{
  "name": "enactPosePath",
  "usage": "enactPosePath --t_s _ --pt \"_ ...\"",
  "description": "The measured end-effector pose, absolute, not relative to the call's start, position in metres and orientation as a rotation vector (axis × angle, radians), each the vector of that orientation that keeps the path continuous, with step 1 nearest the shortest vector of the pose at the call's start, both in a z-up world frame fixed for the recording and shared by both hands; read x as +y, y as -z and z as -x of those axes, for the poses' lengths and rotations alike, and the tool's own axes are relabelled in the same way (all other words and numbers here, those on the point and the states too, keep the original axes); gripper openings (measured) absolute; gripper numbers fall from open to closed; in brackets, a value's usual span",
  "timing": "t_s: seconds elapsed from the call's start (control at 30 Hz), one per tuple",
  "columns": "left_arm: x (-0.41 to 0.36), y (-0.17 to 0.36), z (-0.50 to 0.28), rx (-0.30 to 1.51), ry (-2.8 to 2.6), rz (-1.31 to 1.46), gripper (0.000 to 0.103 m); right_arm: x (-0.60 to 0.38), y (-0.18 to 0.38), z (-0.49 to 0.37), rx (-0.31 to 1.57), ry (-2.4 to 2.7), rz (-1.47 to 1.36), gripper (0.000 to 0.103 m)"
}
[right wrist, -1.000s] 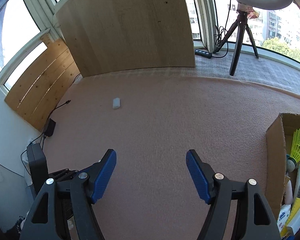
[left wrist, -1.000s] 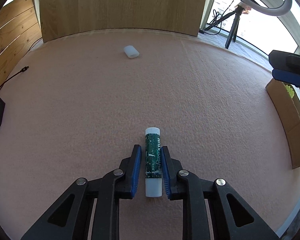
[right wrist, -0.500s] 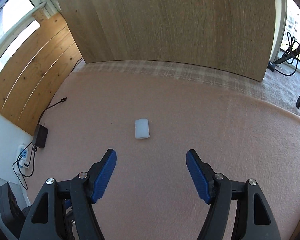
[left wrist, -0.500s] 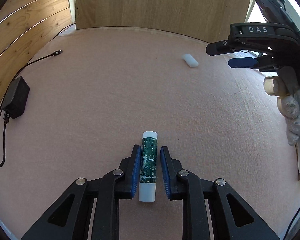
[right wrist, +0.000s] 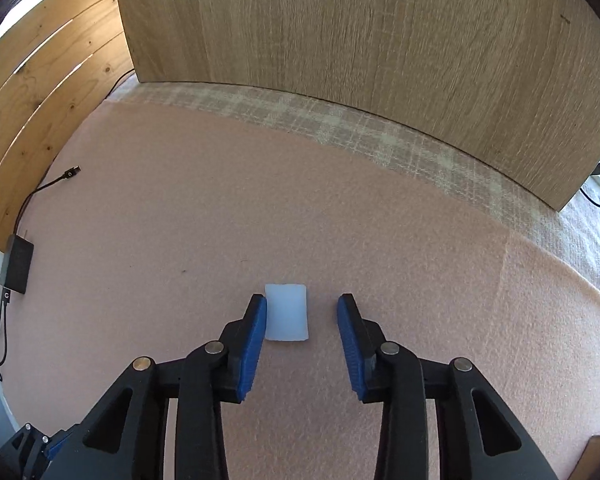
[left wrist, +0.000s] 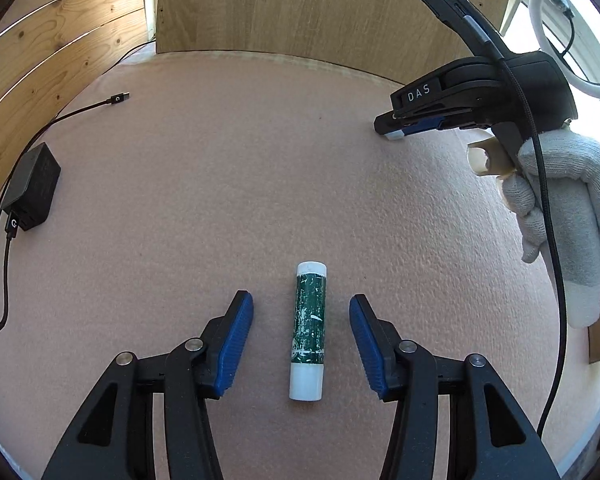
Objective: Organize objects
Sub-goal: 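Grasp the white eraser with the right gripper while the left holds the lip balm, then carry the eraser and lip balm into the box and open both grippers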
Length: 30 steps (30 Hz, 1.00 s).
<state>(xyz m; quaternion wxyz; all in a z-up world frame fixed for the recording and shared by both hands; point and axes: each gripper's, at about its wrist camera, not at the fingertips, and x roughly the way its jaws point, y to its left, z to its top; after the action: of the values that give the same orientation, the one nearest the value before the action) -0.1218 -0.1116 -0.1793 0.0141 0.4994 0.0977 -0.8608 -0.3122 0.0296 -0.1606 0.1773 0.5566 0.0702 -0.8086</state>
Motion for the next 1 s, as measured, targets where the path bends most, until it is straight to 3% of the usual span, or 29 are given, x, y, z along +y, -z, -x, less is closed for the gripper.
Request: enactPosePath --t_s 0.03,0.2,0.6,0.87,1.0 --pt "-0.111 0.180 0.122 0.303 2.680 -1.552 0.054 0.028 0.161 0.311 0.203 2.278 -1.570 0.017" --pt "-0.110 0.181 0.120 0.289 2.676 -1.546 0.053 0.027 0.156 0.299 0.241 2.278 -1.533 0.013" --pt "-0.119 0.182 0.117 0.261 2.643 -1.508 0.016 0.091 0.145 0.234 0.011 2.251 -1.523 0.012" --pt "-0.127 0.179 0.104 0.422 2.627 -1.543 0.016 0.140 0.142 0.179 -0.094 2.265 -1.517 0.012" --pt "-0.117 0.171 0.091 0.417 2.646 -1.550 0.016 0.165 0.138 0.152 -0.150 2.291 -1.514 0.012"
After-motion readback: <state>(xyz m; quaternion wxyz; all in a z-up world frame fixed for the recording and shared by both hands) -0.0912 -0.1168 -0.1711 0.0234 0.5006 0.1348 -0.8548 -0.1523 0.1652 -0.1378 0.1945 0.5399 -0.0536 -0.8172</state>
